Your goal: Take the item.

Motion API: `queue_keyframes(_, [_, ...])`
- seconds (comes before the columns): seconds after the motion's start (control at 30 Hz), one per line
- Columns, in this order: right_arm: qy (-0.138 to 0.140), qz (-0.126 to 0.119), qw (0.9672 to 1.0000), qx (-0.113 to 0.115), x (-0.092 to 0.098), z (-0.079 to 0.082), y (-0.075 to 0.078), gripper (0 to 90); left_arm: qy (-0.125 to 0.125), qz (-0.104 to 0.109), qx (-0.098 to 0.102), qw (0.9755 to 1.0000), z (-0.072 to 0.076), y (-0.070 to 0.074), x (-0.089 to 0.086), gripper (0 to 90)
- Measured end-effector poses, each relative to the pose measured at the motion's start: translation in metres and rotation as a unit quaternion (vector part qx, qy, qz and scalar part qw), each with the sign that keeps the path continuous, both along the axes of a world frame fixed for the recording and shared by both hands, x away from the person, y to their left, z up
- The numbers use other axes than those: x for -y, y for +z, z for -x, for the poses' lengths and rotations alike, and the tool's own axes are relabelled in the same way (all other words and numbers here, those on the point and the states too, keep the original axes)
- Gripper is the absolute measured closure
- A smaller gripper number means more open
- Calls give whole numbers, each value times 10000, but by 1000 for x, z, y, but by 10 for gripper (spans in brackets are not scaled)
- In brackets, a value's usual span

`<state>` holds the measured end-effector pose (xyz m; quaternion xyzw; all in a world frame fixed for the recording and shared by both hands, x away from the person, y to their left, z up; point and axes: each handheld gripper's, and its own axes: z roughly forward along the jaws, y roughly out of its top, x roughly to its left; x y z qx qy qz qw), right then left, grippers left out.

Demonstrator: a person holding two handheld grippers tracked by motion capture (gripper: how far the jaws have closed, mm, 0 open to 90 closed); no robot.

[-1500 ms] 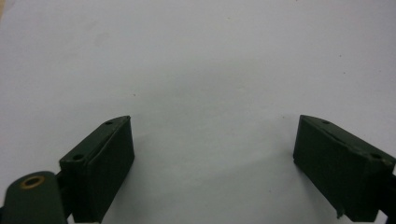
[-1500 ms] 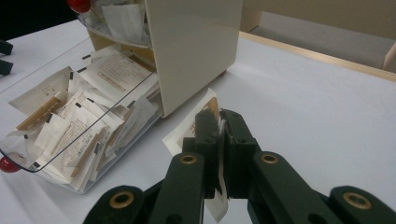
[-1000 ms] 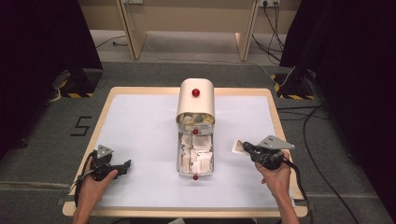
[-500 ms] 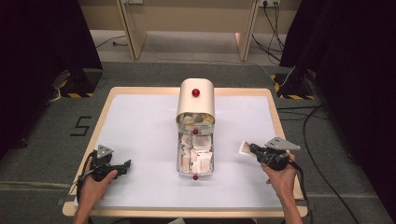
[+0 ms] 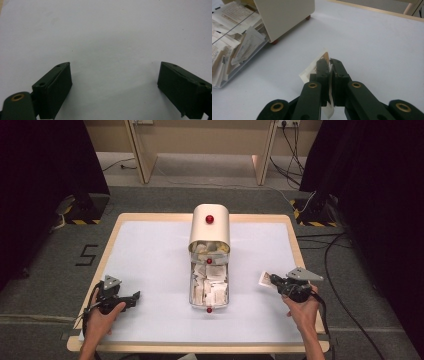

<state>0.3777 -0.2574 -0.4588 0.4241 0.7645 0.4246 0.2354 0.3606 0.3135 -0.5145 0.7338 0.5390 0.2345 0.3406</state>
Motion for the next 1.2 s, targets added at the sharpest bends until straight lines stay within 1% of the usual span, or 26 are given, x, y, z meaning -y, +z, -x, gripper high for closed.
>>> queue_keyframes(0.17, [-38,-24,9999,-102,4,-3,-7,861,-1,9,2,10000,0,0,0,113])
queue_keyframes(0.27, [-70,-30,9999,-145,5,-3,-9,860,5,25,7,10000,0,0,0,112])
queue_keyframes(0.63, [-118,-35,9997,-228,8,-7,-14,853,3,24,5,10000,0,0,0,112])
queue_keyframes(0.93, [-155,-47,9995,-265,9,-8,-16,853,4,26,6,10000,0,0,0,112])
queue_keyframes(1.2, [-200,76,9991,-358,11,-11,-22,849,3,30,4,10000,0,0,0,112])
